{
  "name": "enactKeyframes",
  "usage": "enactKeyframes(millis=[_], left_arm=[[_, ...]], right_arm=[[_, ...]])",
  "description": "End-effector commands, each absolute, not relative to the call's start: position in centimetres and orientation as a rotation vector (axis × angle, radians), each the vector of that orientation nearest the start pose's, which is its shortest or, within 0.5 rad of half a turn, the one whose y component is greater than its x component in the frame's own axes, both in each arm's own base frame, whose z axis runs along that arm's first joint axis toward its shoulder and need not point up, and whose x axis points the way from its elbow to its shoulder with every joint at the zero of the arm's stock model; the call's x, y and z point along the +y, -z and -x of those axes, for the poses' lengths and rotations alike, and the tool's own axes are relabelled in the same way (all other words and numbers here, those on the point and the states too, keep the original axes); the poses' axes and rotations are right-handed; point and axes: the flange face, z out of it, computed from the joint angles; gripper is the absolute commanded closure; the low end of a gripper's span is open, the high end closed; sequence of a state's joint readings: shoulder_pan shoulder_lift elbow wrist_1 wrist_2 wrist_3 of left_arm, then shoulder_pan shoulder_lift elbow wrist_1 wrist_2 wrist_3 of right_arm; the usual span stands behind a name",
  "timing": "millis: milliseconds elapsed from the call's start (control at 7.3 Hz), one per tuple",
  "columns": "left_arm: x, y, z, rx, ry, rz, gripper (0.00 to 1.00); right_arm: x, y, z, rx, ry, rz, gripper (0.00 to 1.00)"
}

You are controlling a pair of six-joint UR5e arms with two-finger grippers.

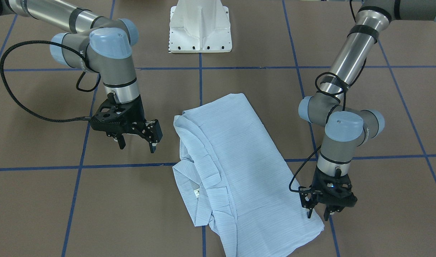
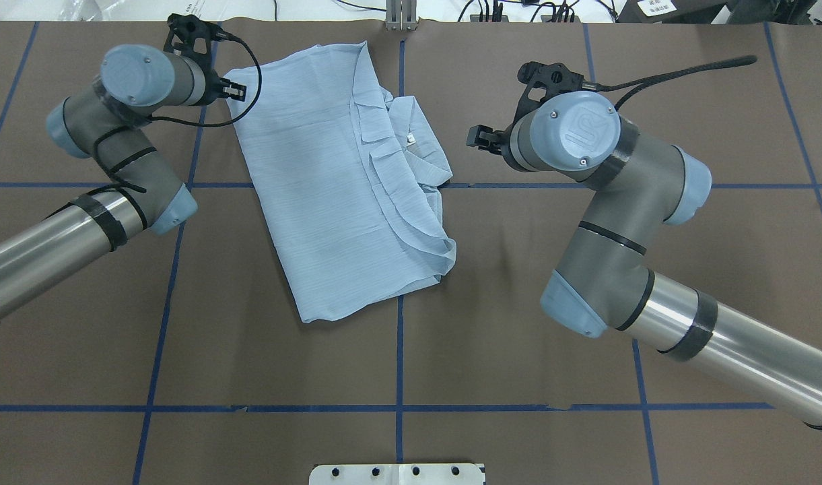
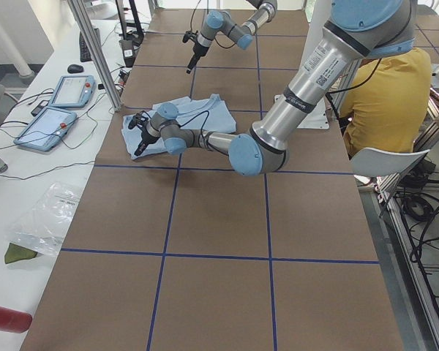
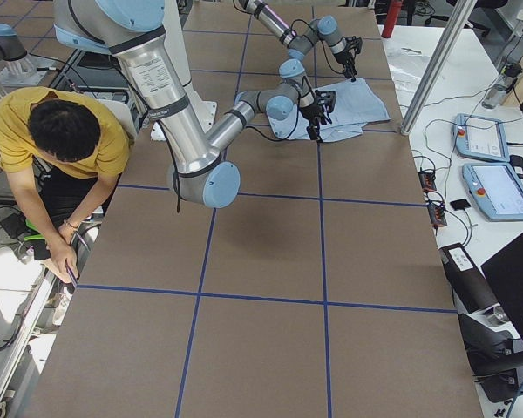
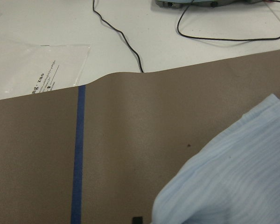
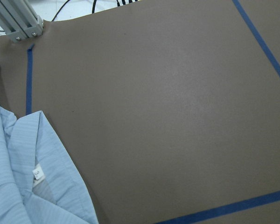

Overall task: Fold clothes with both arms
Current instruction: 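Move the right gripper over the collar end of the shirt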

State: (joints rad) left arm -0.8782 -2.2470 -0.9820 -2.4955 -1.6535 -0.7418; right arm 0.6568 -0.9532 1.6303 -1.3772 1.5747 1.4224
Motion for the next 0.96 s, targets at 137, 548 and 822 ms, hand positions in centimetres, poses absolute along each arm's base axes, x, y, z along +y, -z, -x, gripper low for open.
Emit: enactKeyframes(millis=[137,548,822], left_arm=[[-67.1,-44.0,-39.5,0.753,-0.018,-0.722,0.00],[-66.9,-44.4,-39.4,0.753,-0.015,-0.719,0.00],[-66.8,-44.6,-39.4,0.751,-0.016,-0.716,0.00]], right_arm=[[-56.2,-21.2,55.0,-0.782,-0.770,-0.173,0.03],[-55.3,-21.6,59.4,-0.742,-0.873,-0.184,0.10],[-54.5,-23.1,60.9,-0.710,-0.885,-0.206,0.16]])
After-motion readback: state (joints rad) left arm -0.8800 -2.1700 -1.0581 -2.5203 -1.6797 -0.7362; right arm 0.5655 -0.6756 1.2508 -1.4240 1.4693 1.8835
